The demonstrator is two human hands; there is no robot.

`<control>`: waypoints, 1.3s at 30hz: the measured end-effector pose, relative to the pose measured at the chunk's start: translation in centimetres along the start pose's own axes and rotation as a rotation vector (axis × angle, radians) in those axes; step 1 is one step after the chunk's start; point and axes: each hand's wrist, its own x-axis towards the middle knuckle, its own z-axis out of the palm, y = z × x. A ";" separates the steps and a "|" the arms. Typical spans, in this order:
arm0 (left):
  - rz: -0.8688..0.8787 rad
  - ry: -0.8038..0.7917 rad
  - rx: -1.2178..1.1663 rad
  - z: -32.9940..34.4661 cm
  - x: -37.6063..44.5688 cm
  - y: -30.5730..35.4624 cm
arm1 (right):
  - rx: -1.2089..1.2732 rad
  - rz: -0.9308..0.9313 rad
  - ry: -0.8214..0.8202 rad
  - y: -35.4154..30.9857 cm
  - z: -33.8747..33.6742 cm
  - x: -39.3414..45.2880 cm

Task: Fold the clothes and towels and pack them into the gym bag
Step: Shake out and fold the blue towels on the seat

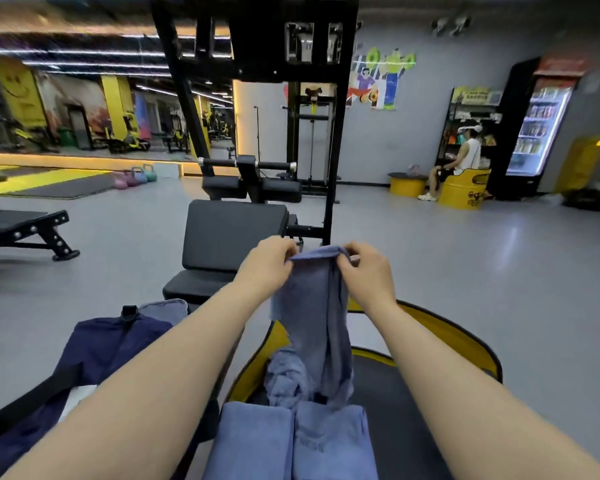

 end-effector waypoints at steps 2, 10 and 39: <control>-0.049 0.054 0.002 -2.3 -0.2 0.2 | 0.027 -0.014 0.043 -2.0 -2.6 0.2; 0.086 0.284 -0.290 -12.9 -1.0 10.4 | 0.164 -0.081 0.140 -10.5 -12.6 0.4; 0.354 0.264 -0.623 -27.5 -8.2 25.5 | 0.285 -0.402 -0.008 -26.4 -30.2 -6.5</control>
